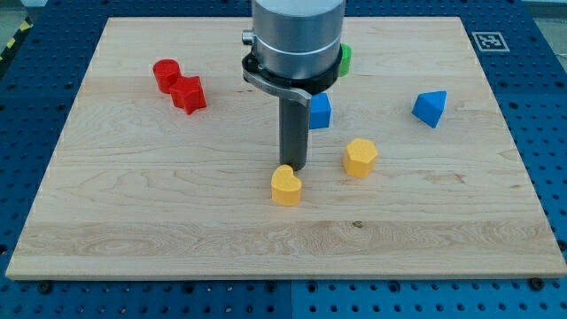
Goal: Slightly move the hexagon towards the right
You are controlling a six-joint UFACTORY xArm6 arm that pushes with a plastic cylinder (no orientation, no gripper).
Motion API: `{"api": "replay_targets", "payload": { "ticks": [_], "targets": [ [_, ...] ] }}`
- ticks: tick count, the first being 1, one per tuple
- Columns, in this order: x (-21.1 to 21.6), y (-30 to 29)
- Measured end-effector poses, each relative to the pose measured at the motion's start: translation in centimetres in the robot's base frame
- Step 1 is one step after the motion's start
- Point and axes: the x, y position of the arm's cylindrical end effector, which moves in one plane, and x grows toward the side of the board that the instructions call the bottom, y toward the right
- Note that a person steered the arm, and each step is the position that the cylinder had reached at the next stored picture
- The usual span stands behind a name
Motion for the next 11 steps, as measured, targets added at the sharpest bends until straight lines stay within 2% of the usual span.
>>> {"api": "replay_targets", "payload": {
  "ticks": [2,5,7,8,9,10,11],
  "targets": [
    [0.0,0.6],
    [0.0,8.3],
    [0.2,11.0],
    [1.9,10.4],
    [5.3,10.0],
    [7.7,6.2],
    [7.6,-0.2]
  ]
}}
